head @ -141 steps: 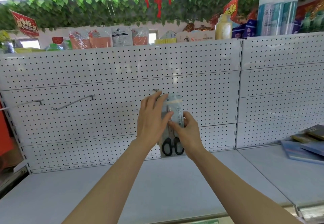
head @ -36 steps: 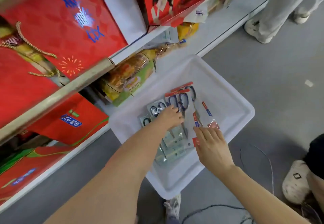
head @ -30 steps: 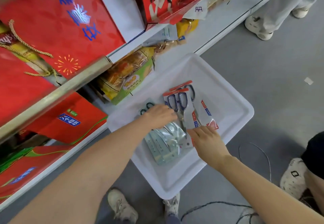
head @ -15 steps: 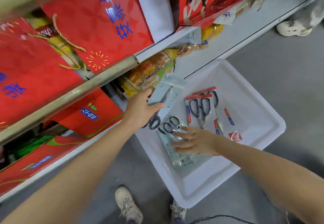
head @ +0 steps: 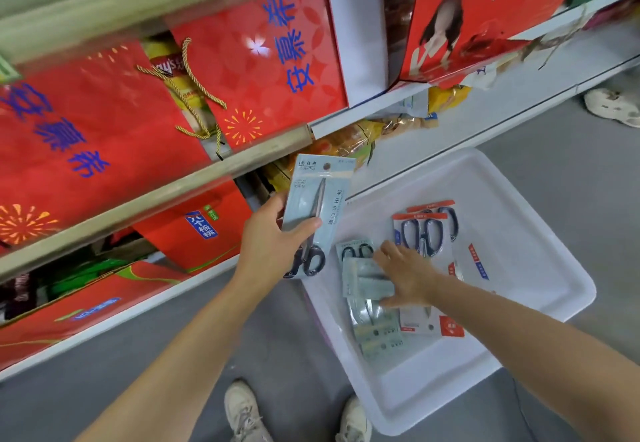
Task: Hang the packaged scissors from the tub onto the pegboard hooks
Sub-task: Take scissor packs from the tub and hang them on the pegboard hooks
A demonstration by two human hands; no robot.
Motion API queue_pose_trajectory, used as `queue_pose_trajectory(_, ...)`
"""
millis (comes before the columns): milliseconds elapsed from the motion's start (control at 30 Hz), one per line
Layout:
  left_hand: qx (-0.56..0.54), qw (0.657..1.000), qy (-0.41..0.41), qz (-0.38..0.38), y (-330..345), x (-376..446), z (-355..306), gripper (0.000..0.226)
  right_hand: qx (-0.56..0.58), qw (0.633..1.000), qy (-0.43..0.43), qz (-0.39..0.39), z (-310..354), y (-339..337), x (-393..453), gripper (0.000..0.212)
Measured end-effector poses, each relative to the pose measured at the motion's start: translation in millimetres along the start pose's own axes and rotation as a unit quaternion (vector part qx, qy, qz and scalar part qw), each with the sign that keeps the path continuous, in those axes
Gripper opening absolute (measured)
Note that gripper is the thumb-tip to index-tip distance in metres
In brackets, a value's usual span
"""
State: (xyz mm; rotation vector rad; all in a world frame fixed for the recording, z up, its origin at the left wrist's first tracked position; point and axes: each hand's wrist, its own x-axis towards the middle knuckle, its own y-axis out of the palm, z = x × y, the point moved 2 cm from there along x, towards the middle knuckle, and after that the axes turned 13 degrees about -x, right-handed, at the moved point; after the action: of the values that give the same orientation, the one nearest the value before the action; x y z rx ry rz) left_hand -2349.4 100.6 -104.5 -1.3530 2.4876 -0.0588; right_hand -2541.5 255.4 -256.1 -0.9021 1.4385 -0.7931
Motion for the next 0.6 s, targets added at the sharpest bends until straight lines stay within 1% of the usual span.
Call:
queue_pose_trajectory(67, -0.012, 1.000, 0.002, -0.021, -8.1, -3.4, -5.3, 0.040, 0.125, 0.983, 0.132, 0.013, 6.9, -0.4, -7.4, 0.093)
queue_pose_trajectory(100, -0.017, 0.999, 0.002, -0.030, -12.0, -5.6, -8.6, 0.037, 0.174, 0.968, 0.178, 0.021, 9.5, 0.5, -10.1, 0.094)
queue_pose_trajectory(167, -0.027, 0.999, -0.002, -0.044, -19.0, -9.9, -13.1, 0.035, 0.275, 0.933, 0.231, 0.039, 14.2, 2.3, -15.5, 0.094)
queue_pose_trajectory(233, -0.039, 0.998, -0.005, -0.053, -26.2, -14.8, -17.8, 0.036, 0.372, 0.887, 0.271, 0.037, 18.4, 0.6, -22.0, 0.098)
queue_pose_trajectory(267, -0.048, 0.997, -0.006, -0.057, -29.8, -18.3, -20.4, 0.037, 0.415, 0.863, 0.287, 0.018, 20.4, -4.3, -25.5, 0.096)
queue_pose_trajectory(333, -0.076, 0.995, -0.008, -0.067, -37.7, -27.0, -27.4, 0.037, 0.494, 0.806, 0.324, -0.039, 22.7, -19.4, -32.9, 0.079)
queue_pose_trajectory(367, -0.090, 0.993, -0.005, -0.072, -42.9, -32.9, -32.8, 0.036, 0.526, 0.779, 0.334, -0.065, 23.5, -32.1, -37.1, 0.069)
queue_pose_trajectory(400, -0.101, 0.992, -0.002, -0.078, -49.4, -40.4, -39.8, 0.035, 0.552, 0.760, 0.334, -0.086, 24.8, -47.4, -40.9, 0.061)
queue_pose_trajectory(467, -0.128, 0.987, 0.000, -0.098, -64.6, -56.6, -57.7, 0.036, 0.583, 0.742, 0.308, -0.123, 29.4, -90.9, -49.9, 0.051)
queue_pose_trajectory(533, -0.156, 0.979, 0.008, -0.129, -83.5, -72.9, -80.7, 0.032, 0.613, 0.724, 0.264, -0.174, 36.6, -144.6, -58.8, 0.044)
queue_pose_trajectory(600, -0.176, 0.970, 0.038, -0.163, -105.7, -87.7, -109.5, 0.027, 0.645, 0.701, 0.213, -0.216, 49.5, -205.4, -67.0, 0.038)
